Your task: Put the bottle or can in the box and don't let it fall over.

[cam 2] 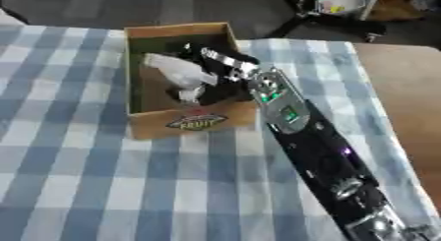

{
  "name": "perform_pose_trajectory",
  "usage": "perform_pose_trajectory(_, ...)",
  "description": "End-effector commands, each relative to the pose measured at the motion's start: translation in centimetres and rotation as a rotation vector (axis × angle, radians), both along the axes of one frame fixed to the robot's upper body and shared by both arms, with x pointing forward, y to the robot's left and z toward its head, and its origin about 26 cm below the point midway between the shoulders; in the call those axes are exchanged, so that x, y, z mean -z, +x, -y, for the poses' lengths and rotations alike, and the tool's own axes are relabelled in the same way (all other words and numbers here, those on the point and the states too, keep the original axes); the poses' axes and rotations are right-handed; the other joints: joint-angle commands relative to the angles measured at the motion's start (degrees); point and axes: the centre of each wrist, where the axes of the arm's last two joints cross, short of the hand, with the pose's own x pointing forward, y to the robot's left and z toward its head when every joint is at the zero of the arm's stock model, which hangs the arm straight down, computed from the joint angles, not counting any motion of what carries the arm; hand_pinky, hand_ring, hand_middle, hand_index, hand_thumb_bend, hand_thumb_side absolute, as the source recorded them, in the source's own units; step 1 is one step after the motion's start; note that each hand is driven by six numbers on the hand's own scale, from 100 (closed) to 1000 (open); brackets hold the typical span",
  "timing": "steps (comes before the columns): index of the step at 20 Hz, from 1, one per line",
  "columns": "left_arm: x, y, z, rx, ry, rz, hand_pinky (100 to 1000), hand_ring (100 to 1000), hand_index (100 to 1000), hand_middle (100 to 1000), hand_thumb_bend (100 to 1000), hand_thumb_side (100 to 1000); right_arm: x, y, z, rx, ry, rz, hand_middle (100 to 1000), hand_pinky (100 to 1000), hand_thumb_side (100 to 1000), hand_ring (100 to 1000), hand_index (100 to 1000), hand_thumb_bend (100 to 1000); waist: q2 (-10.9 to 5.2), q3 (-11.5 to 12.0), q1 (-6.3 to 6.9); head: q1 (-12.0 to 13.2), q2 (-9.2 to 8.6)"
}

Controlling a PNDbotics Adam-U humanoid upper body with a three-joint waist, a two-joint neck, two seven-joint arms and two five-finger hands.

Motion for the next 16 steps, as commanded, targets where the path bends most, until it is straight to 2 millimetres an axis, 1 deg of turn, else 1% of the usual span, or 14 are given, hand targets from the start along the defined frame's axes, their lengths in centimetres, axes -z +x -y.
perform_pose_trajectory(1, -0.9, -0.3, -0.4, -0.006, 0.021, 0.026, 1000, 558, 876, 723, 590, 431, -0.9, -0.1, 0.4, -0.010, 0.010, 0.006, 1000, 977, 100, 1000, 1000, 284, -1.27, -0.12, 0.45, 0.22, -0.32)
perform_pose_trajectory(6, -0.8, -0.4, -0.5, -0.011, 0.023, 0.020, 1000, 558, 876, 723, 592, 430, -1.8, -0.2, 0.8, -0.016, 0.003, 0.013, 1000, 978, 100, 1000, 1000, 312, -1.97, -0.25, 0.37, 0.35, 0.06)
perform_pose_trajectory(9, -0.8, -0.4, -0.5, -0.010, 0.024, 0.021, 1000, 558, 876, 723, 593, 429, -2.8, -0.2, 1.1, -0.006, 0.003, 0.020, 1000, 981, 100, 1000, 1000, 321, -2.54, -0.02, 0.17, 0.17, 0.18)
perform_pose_trajectory(10, -0.8, -0.4, -0.5, -0.009, 0.025, 0.021, 1000, 558, 876, 723, 594, 429, -3.1, -0.1, 1.3, 0.002, -0.002, 0.022, 1000, 984, 100, 1000, 1000, 337, -2.79, 0.10, 0.05, 0.10, 0.18)
perform_pose_trajectory(12, -0.8, -0.4, -0.5, -0.009, 0.028, 0.018, 1000, 558, 876, 723, 595, 429, -3.5, 0.2, 1.5, 0.023, -0.016, 0.020, 1000, 988, 100, 1000, 1000, 348, -3.22, 0.30, -0.25, 0.02, 0.28)
perform_pose_trajectory(14, -0.8, -0.4, -0.6, -0.010, 0.034, 0.013, 1000, 559, 876, 722, 595, 429, -3.8, 0.6, 1.7, 0.043, -0.038, 0.017, 1000, 994, 100, 1000, 1000, 379, -3.73, 0.49, -0.77, -0.18, 0.59)
perform_pose_trajectory(15, -0.8, -0.4, -0.7, -0.014, 0.038, 0.009, 1000, 559, 875, 722, 596, 429, -3.8, 0.8, 1.9, 0.051, -0.064, 0.013, 1000, 998, 100, 1000, 1000, 376, -4.14, 0.49, -1.18, -0.13, 0.90)
perform_pose_trajectory(16, -0.8, -0.5, -0.8, -0.017, 0.041, 0.007, 1000, 559, 875, 722, 596, 429, -3.4, 1.0, 2.1, 0.057, -0.083, 0.002, 1000, 998, 100, 1000, 1000, 346, -4.48, 0.44, -1.51, -0.04, 1.19)
